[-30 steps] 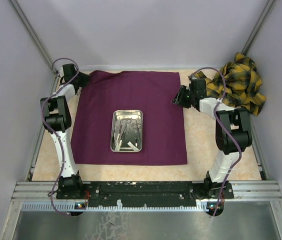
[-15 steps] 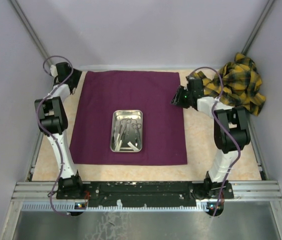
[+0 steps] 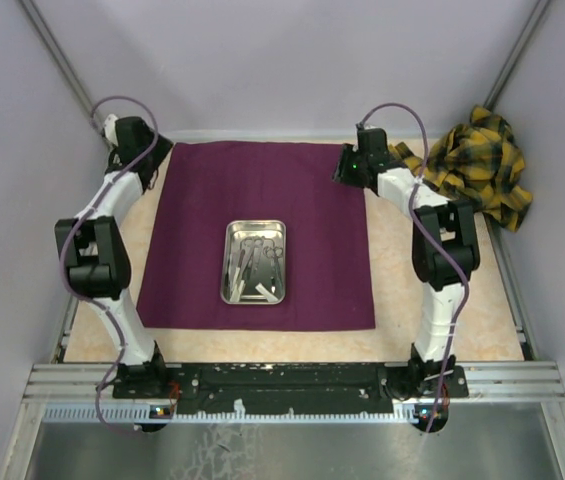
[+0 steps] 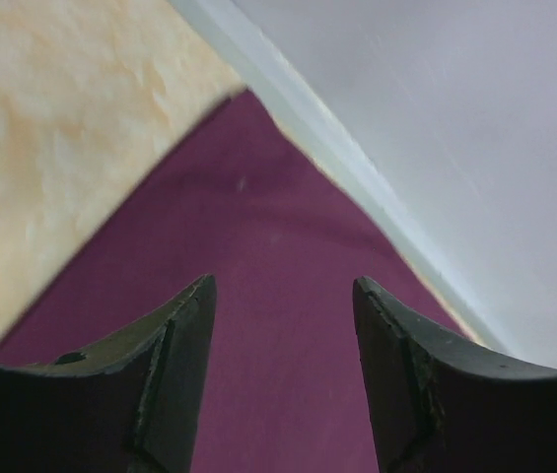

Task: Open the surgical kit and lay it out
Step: Move the container from the surgical kit.

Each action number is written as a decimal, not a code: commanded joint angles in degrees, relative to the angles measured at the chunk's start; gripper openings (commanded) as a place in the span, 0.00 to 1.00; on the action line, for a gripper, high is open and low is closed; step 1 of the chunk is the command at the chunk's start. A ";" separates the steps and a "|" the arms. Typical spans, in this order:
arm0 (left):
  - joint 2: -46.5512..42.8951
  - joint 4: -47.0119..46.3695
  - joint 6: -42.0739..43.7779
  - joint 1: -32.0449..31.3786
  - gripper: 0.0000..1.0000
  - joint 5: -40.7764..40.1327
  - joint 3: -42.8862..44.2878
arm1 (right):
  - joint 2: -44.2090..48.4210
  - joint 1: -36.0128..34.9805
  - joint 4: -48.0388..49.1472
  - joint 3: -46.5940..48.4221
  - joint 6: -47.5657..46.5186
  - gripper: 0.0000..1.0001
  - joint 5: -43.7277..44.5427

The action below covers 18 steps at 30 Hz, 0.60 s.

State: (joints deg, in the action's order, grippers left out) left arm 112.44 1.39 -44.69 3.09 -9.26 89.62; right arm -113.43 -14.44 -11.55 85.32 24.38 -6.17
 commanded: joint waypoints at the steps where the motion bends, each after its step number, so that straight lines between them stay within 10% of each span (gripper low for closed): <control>1: -9.27 2.41 4.23 -2.90 0.64 -1.77 -9.43 | -5.42 0.22 -0.09 9.74 -2.62 0.42 1.92; 18: -18.60 10.28 5.49 -8.19 0.65 -0.64 -24.28 | -20.66 0.28 1.83 21.93 -2.14 0.43 -4.36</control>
State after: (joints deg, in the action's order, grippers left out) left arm 96.62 10.04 -40.14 -4.75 -8.80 65.60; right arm -133.25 -14.35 -11.16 103.85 21.74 -10.79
